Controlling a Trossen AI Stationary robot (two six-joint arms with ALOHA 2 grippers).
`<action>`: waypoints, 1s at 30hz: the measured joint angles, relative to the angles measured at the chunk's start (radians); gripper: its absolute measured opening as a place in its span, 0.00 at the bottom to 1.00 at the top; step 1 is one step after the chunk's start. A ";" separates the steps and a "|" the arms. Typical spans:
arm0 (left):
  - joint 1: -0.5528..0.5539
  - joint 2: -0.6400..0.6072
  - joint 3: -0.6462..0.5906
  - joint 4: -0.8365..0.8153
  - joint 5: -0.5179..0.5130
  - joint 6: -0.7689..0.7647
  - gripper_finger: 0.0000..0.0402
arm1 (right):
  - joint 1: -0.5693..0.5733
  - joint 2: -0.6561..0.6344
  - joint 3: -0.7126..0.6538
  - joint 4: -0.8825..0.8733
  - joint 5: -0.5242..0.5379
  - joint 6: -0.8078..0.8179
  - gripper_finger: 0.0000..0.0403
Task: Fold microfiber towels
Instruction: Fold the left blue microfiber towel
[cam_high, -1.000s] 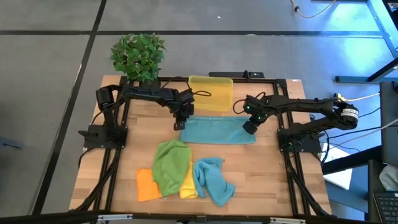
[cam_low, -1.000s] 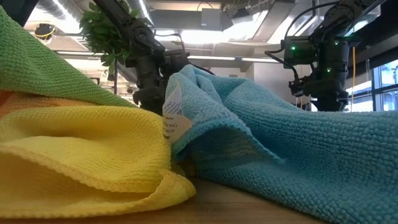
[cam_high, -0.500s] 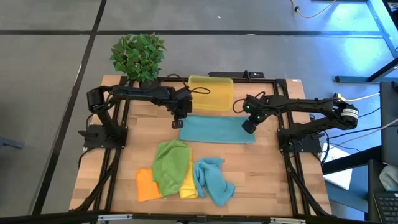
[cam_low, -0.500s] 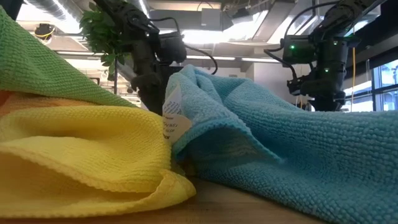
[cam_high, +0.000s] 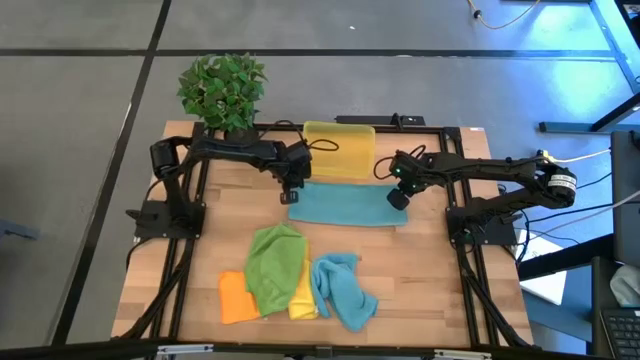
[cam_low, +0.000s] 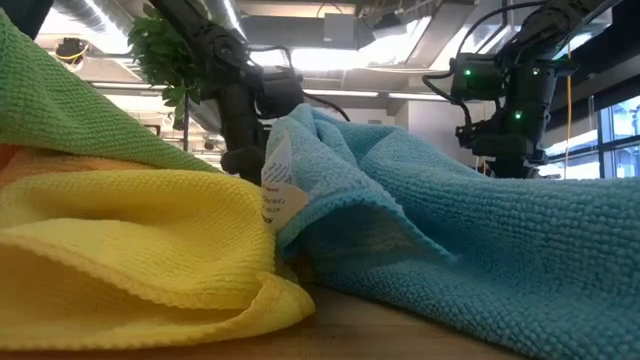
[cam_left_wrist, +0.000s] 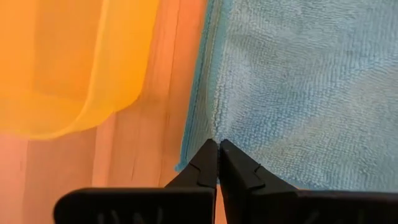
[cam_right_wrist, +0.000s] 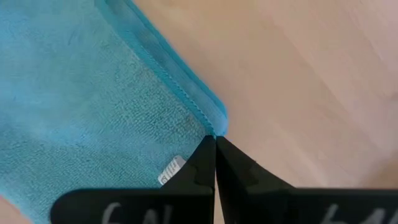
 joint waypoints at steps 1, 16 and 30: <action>0.000 0.006 0.000 0.007 -0.002 -0.001 0.00 | 0.000 0.000 0.000 0.000 0.000 0.000 0.01; 0.004 0.009 0.000 0.001 -0.054 -0.103 0.02 | 0.000 0.000 0.000 0.015 0.014 0.000 0.03; -0.026 -0.109 0.000 -0.066 -0.129 -0.183 0.26 | 0.010 -0.030 0.040 -0.100 0.040 0.041 0.27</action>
